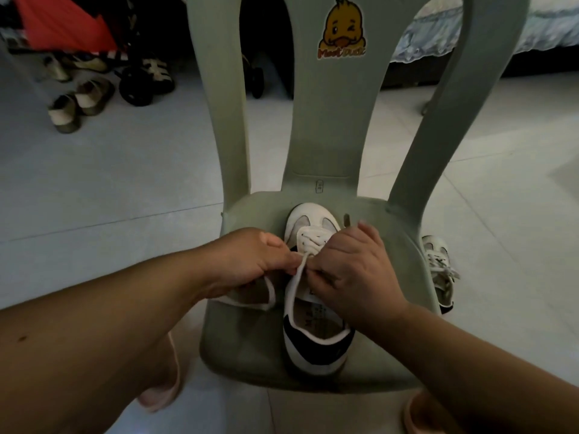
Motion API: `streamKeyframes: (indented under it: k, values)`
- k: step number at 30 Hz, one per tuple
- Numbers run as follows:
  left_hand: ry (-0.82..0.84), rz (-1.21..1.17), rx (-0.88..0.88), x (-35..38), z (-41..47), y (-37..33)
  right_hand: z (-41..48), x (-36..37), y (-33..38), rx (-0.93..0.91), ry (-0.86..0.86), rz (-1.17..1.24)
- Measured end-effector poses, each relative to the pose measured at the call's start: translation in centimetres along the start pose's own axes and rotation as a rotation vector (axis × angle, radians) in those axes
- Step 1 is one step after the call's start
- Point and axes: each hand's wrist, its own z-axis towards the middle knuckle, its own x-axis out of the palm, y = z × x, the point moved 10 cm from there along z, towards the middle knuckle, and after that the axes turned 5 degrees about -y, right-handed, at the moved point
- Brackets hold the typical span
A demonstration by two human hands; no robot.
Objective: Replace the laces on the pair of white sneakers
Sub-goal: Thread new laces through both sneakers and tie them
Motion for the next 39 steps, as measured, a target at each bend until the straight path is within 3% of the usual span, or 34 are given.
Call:
streamKeyframes:
  k: [5,8,10,14,17,21,25,31,36,39]
  values:
    - [-0.272,0.687,0.762,-1.1,-2.1,-4.4,0.0,-0.3,1.1,-0.154,-0.074,-0.052]
    - [-0.346,0.934,0.968,-0.8,-3.0,-4.3,0.2,0.1,0.3,-0.11,0.012,0.084]
    - [-0.383,0.869,0.936,-1.2,-3.3,-4.3,0.2,0.6,-1.8,0.108,0.133,0.256]
    - [-0.307,0.434,0.508,-2.1,-1.3,-2.2,-2.0,3.1,-5.0,0.459,0.424,0.386]
    - [-0.221,0.255,0.341,-1.3,-0.4,-1.5,-2.4,2.8,-5.3,0.51,0.423,0.304]
    - [-0.166,0.235,0.188,-0.6,0.1,-0.6,-2.5,1.7,-5.1,0.514,0.349,0.263]
    - [-0.149,0.139,0.149,-0.7,-0.3,0.1,-2.7,0.6,-4.4,0.427,0.245,0.196]
    - [-0.266,0.123,0.214,-1.7,-1.2,0.5,-2.7,0.2,-3.6,0.321,0.169,0.199]
    - [-0.251,0.201,0.2,-1.9,-0.9,0.1,-2.7,-0.3,-3.6,0.347,0.119,0.235]
    - [-0.35,0.192,0.24,-2.7,-0.7,-1.2,-2.6,-0.4,-3.6,0.36,0.124,0.256]
